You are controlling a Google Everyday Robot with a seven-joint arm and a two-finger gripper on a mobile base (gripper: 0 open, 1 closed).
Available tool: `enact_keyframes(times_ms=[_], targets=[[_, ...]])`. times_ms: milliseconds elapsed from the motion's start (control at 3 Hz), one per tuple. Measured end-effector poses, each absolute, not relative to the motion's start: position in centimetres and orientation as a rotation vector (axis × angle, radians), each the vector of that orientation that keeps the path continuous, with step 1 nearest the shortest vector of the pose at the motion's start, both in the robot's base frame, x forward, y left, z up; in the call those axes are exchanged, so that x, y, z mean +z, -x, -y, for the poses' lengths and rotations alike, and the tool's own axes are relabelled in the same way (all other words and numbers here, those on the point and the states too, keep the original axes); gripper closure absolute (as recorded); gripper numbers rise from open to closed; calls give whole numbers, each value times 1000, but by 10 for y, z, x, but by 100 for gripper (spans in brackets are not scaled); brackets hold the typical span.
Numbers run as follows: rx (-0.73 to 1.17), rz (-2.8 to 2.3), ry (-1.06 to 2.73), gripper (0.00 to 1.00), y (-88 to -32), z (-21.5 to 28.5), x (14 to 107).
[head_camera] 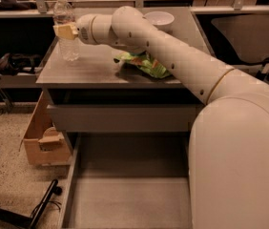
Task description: Pick water bottle from middle drawer and place on counter
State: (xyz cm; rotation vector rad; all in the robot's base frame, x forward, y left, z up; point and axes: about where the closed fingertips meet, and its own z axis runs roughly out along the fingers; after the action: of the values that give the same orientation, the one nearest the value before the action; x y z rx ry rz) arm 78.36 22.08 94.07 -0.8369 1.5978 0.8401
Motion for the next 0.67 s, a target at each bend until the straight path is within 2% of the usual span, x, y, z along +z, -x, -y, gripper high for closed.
enact_keyframes(times_ms=[333, 667], targets=[[756, -1627, 738, 77, -805, -199, 931], [756, -1627, 738, 90, -805, -199, 931]])
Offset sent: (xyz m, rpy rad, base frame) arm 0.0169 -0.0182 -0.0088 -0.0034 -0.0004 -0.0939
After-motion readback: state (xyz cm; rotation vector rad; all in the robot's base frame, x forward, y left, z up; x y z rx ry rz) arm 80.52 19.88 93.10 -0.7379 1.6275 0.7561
